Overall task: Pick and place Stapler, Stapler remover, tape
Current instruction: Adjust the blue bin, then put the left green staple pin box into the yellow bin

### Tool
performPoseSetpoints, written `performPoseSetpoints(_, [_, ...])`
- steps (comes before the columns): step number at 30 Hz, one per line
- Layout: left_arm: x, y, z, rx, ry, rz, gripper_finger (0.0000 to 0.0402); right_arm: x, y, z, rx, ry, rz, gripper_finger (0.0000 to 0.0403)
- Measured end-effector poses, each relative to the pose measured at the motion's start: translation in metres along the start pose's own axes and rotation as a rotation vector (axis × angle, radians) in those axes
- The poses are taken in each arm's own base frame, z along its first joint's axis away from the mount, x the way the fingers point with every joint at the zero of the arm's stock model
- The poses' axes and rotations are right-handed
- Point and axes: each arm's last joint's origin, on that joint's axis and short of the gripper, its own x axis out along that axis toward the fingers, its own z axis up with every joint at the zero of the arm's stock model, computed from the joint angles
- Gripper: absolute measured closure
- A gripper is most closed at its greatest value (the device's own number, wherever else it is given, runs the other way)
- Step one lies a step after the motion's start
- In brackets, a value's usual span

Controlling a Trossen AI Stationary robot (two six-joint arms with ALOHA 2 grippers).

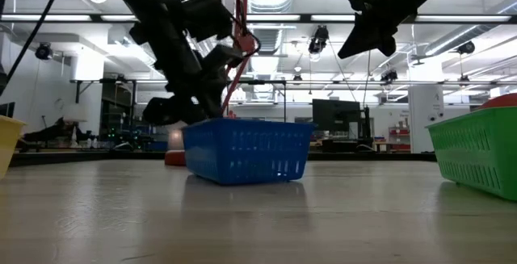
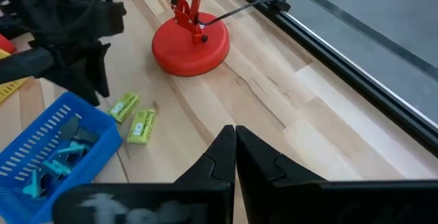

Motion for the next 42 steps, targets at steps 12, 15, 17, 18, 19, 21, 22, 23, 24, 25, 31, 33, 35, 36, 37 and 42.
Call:
performPoseSetpoints(12, [-0.003, 0.001, 0.005, 0.053, -0.082, 0.036, 0.0289, 0.000, 0.000, 0.000, 0.003, 0.001, 0.000, 0.0394])
performPoseSetpoints(15, [-0.004, 0.005, 0.005, 0.091, -0.067, 0.073, 0.0289, 0.000, 0.000, -0.001, 0.014, 0.006, 0.000, 0.0394])
performPoseSetpoints(17, [-0.001, 0.009, 0.001, 0.090, -0.022, 0.104, 0.0289, 0.000, 0.000, -0.001, 0.015, 0.007, -0.001, 0.0394])
performPoseSetpoints(18, [0.002, 0.010, -0.002, 0.091, 0.005, 0.111, 0.0289, 0.000, 0.000, -0.001, 0.016, 0.007, -0.001, 0.0394])
performPoseSetpoints(19, [0.004, 0.011, -0.004, 0.093, 0.031, 0.110, 0.0288, 0.000, 0.000, -0.001, 0.017, 0.007, 0.000, 0.0394])
performPoseSetpoints(21, [0.007, 0.010, -0.008, 0.100, 0.057, 0.098, 0.0287, 0.000, 0.000, -0.001, 0.017, 0.007, 0.000, 0.0394])
performPoseSetpoints(22, [0.008, 0.008, -0.009, 0.104, 0.059, 0.093, 0.0287, 0.000, 0.000, -0.001, 0.017, 0.007, 0.000, 0.0394])
performPoseSetpoints(23, [0.008, 0.008, -0.009, 0.103, 0.060, 0.092, 0.0287, 0.000, 0.000, -0.001, 0.017, 0.007, 0.000, 0.0394])
performPoseSetpoints(24, [0.008, 0.007, -0.009, 0.102, 0.057, 0.088, 0.0287, 0.000, 0.000, -0.001, 0.017, 0.007, 0.000, 0.0394])
performPoseSetpoints(25, [0.008, 0.005, -0.009, 0.102, 0.050, 0.076, 0.0288, 0.000, 0.000, -0.001, 0.017, 0.007, -0.001, 0.0394])
performPoseSetpoints(31, [0.008, -0.007, -0.011, 0.134, 0.063, -0.024, 0.0287, 0.000, 0.000, -0.001, 0.014, 0.006, -0.002, 0.0394])
performPoseSetpoints(33, [0.009, -0.008, -0.013, 0.141, 0.076, -0.029, 0.0285, 0.000, 0.000, -0.001, 0.014, 0.006, -0.002, 0.0394])
performPoseSetpoints(35, [0.009, -0.008, -0.013, 0.141, 0.077, -0.026, 0.0284, 0.000, 0.000, -0.001, 0.014, 0.006, -0.003, 0.0394])
performPoseSetpoints(36, [0.008, -0.008, -0.013, 0.138, 0.062, -0.016, 0.0284, 0.000, 0.000, -0.001, 0.013, 0.007, -0.003, 0.0394])
performPoseSetpoints(37, [0.007, -0.007, -0.012, 0.138, 0.038, 0.002, 0.0285, 0.000, 0.000, -0.001, 0.012, 0.006, -0.004, 0.0394])
performPoseSetpoints(42, [0.000, -0.007, -0.002, 0.241, -0.079, 0.063, 0.0279, 0.001, -0.001, -0.002, 0.010, 0.010, -0.006, 0.0394])
